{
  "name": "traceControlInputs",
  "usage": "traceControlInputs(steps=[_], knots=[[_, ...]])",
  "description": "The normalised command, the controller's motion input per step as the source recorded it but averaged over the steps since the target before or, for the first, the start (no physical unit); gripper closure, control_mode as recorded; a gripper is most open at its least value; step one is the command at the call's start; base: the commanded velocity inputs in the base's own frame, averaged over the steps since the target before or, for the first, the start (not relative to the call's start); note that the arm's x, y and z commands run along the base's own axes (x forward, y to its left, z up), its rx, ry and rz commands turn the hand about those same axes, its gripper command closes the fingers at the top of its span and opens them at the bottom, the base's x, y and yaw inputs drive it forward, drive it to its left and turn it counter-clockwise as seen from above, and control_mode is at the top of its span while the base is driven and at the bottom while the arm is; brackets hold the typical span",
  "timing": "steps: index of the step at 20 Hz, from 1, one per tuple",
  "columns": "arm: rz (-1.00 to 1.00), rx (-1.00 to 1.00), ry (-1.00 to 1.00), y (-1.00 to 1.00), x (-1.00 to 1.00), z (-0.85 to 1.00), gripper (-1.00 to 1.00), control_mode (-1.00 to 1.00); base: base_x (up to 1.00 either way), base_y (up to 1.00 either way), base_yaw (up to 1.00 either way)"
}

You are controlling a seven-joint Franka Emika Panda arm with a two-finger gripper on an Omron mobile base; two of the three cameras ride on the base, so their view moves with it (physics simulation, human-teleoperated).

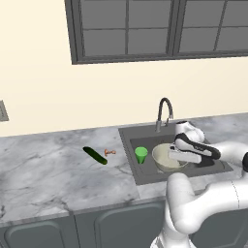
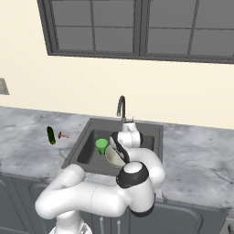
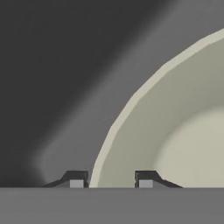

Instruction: Remove the cucumber and mushroom from the sink. Then move the bowl and cup from the counter to the sink for washing.

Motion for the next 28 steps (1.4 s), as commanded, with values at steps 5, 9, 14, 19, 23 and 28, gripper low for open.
traceControlInputs(steps=[5, 9, 14, 19, 23, 28], knots=[[-0.02, 0.00, 0.00, -0.04, -0.11, 0.01, -1.00, -1.00, 0.00, 0.00, 0.00], [-0.01, 0.00, 0.00, -0.01, -0.11, 0.14, -1.00, -1.00, 0.00, 0.00, 0.00], [-0.01, 0.00, 0.00, -0.03, -0.14, 0.32, -1.00, -1.00, 0.00, 0.00, 0.00], [-0.04, 0.00, 0.00, -0.02, -0.15, 0.33, -1.00, -1.00, 0.00, 0.00, 0.00], [-0.03, 0.00, 0.00, 0.00, -0.19, 0.31, -1.00, -1.00, 0.00, 0.00, 0.00], [-0.02, 0.00, 0.00, 0.00, -0.25, 0.32, -1.00, -1.00, 0.00, 0.00, 0.00]])
